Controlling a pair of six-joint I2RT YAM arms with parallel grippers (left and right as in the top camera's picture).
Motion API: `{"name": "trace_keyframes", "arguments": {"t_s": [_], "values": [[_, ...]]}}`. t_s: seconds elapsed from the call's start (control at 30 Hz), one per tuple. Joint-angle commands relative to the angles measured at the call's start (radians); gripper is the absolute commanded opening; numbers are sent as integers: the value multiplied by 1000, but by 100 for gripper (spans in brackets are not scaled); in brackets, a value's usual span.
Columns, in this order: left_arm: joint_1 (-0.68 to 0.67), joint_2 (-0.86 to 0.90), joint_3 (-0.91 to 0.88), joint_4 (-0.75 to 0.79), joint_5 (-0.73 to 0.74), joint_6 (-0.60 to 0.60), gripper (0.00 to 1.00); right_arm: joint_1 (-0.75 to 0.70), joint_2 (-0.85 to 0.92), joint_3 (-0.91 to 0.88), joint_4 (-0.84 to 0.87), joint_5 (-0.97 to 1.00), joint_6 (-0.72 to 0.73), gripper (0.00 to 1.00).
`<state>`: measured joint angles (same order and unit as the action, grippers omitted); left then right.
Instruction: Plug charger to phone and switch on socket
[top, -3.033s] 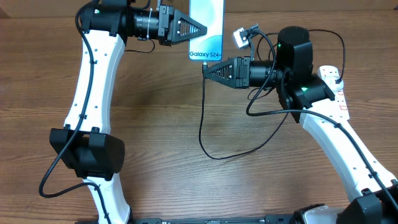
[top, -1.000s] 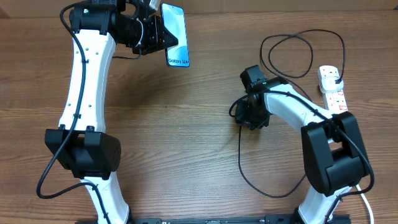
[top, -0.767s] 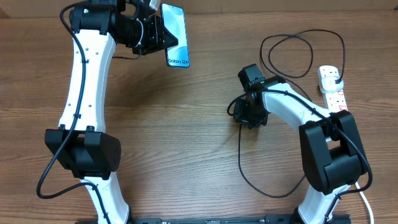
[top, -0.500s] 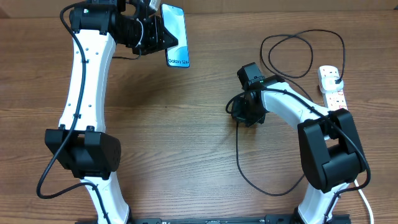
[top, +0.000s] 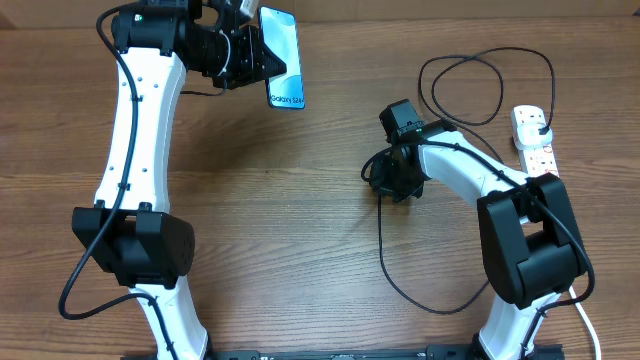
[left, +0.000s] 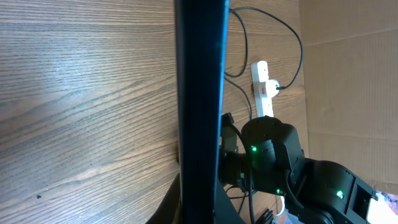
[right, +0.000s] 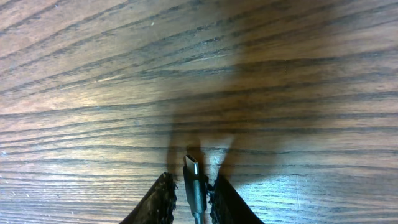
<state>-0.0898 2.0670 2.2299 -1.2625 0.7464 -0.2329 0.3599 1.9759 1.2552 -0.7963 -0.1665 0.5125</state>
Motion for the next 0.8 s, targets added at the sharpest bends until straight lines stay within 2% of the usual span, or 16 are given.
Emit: {"name": "trace_keyframes", "arguments": {"t_s": [0.0,0.33,0.47,0.6,0.77], "values": [[-5,-8,9,2,21,27,4,19,104,-56,-9,16,-16,22],[-5,-8,9,3,21,27,4,18,104,-56,-30,16,-35,22],[-5,-8,9,-2,21,27,4,19,104,-57,-49,17,-42,20],[-5,-8,9,-1,21,27,4,19,104,-58,-53,16,-42,14],[-5,-8,9,-2,21,27,4,19,104,-58,-58,16,-42,15]]}}
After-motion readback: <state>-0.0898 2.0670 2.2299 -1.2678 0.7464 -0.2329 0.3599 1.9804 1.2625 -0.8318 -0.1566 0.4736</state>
